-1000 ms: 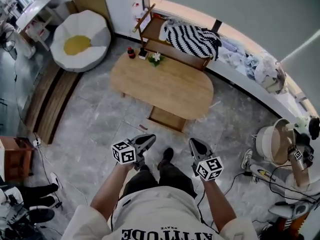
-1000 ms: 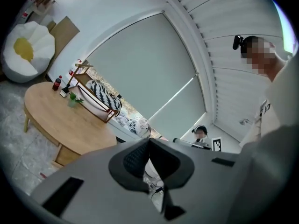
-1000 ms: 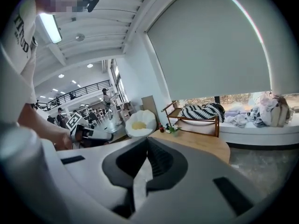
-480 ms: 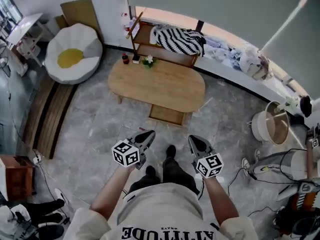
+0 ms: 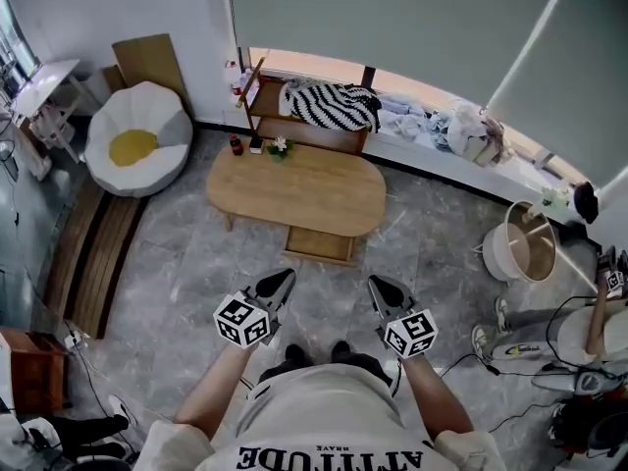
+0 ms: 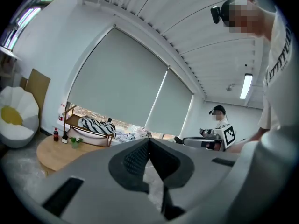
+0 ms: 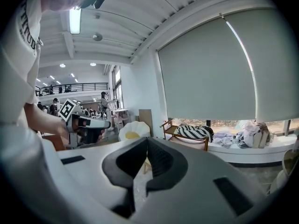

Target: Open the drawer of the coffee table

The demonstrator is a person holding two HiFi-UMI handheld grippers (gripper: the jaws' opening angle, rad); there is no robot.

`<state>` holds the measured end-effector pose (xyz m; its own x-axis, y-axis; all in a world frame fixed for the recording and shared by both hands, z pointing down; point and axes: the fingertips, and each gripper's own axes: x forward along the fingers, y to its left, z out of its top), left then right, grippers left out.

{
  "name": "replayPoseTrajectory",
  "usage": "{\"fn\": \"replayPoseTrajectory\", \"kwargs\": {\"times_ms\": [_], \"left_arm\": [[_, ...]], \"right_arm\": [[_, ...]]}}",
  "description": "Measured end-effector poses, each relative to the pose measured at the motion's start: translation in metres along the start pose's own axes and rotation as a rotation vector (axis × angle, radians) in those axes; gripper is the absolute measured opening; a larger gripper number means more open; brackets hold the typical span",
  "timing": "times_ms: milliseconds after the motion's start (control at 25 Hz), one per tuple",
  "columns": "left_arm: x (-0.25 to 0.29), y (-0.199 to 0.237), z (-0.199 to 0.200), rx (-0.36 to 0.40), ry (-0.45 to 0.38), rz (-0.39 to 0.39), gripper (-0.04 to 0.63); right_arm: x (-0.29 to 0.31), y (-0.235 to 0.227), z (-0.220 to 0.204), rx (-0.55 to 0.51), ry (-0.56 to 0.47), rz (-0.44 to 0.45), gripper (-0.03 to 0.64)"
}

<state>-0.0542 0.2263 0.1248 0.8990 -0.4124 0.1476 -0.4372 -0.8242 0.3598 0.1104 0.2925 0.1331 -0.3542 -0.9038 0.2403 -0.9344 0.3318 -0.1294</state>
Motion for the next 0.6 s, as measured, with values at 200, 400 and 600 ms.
{"fn": "replayPoseTrajectory", "kwargs": {"times_ms": [200,400,600], "left_arm": [[0.001,-0.004,0.017,0.100,-0.034,0.121,0.020],[0.007,-0.004,0.029,0.130,-0.054,0.149,0.020],[0.004,0.001,0.043,0.158,-0.064,0.172,0.020]], "right_arm": [[-0.021,-0.022,0.014,-0.033,-0.035,-0.049,0.018],[-0.030,-0.046,0.028,-0.062,-0.055,-0.050,0.018],[-0.035,-0.060,0.041,-0.061,-0.078,-0.067,0.018]]}}
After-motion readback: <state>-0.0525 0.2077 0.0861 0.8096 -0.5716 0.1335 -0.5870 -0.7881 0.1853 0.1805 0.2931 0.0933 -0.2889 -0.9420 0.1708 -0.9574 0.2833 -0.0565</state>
